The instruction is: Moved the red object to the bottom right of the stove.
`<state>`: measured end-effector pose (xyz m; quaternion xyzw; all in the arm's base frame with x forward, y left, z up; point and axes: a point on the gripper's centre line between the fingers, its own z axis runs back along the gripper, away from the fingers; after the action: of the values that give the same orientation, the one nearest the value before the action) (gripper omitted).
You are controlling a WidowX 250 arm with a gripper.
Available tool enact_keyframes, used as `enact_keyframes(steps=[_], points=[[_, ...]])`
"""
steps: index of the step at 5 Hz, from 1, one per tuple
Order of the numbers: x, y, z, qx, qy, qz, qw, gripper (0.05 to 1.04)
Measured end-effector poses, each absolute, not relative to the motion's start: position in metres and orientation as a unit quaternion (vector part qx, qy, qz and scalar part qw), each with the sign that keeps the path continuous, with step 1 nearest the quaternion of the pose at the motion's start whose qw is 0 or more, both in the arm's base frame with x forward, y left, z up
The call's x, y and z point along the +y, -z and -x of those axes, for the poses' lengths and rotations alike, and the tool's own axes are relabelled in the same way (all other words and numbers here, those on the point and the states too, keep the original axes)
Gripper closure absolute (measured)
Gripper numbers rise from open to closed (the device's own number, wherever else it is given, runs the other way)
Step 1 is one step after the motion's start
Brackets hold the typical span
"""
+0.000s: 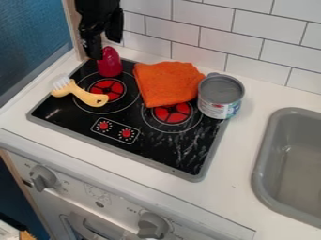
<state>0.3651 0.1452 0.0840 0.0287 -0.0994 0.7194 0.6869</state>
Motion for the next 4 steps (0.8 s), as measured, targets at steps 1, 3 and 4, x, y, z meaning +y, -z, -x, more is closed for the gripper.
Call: enact_keyframes(steps=[1, 3, 4], points=[[0.144, -0.068, -0.367, -0.100, -0.711, -0.058, 0.694, 0.084], [0.141, -0.056, -0.371, -0.078, -0.704, -0.058, 0.704, 0.365], [0.141, -0.055, -0.371, -0.078, -0.705, -0.057, 0.702, 0.374]])
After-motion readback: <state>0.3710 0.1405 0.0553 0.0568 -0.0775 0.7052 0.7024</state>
